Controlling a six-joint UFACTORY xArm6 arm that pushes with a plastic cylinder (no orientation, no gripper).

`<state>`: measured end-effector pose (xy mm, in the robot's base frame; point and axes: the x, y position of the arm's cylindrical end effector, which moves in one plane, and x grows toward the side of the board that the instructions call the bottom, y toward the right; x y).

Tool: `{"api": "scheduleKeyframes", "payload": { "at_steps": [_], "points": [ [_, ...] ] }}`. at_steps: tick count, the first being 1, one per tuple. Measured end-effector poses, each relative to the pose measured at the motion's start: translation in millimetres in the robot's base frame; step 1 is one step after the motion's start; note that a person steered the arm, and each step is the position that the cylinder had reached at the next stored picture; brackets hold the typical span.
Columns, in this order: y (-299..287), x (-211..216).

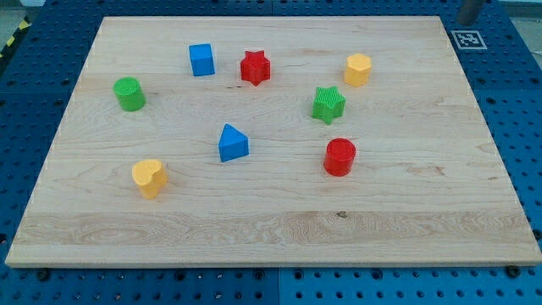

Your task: Move your arm closer to the red circle

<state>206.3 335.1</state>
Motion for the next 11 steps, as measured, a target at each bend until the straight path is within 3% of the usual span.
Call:
{"api": "scheduleKeyframes", "payload": {
  "at_steps": [3, 6, 8, 11],
  "points": [
    [-15.7, 17.3],
    [-35.0, 227.7],
    [-117.4, 312.5],
    [-192.0, 322.7]
  ]
}}
